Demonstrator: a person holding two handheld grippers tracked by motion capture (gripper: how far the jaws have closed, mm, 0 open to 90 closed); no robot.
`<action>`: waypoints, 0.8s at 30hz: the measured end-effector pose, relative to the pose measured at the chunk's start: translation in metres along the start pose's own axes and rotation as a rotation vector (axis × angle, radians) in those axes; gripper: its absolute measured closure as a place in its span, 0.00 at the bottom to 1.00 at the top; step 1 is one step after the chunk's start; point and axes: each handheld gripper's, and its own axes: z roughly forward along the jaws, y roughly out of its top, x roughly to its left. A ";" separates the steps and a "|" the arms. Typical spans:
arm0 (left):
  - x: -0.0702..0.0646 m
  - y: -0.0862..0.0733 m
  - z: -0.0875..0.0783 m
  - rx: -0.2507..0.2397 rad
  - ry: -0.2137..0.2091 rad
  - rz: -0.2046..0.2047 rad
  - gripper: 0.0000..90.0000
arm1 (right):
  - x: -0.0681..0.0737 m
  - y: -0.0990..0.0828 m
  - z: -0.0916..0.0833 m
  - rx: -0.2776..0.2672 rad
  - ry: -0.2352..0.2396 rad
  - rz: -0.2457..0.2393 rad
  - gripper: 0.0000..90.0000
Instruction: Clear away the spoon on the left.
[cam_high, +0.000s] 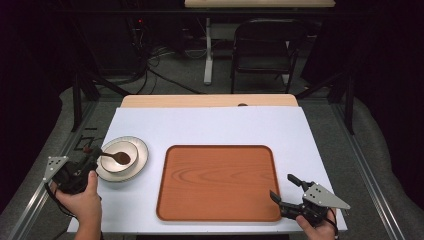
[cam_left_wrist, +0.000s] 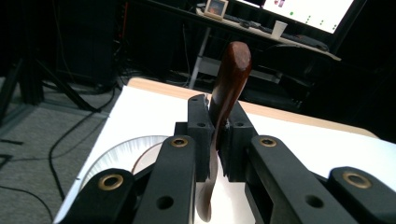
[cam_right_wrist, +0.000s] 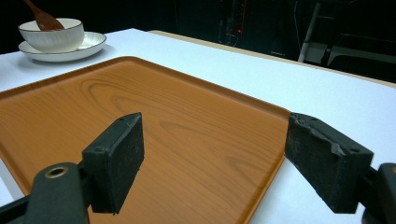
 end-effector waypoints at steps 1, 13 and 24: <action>0.000 0.001 -0.001 -0.002 0.003 0.008 0.94 | 0.000 0.000 0.000 0.000 0.000 0.000 0.21; -0.008 0.012 -0.017 -0.037 0.023 0.085 0.94 | 0.000 0.000 -0.001 -0.003 -0.001 0.002 0.21; -0.016 0.019 -0.028 -0.053 -0.017 0.096 0.94 | 0.000 0.001 -0.001 -0.005 -0.001 0.002 0.21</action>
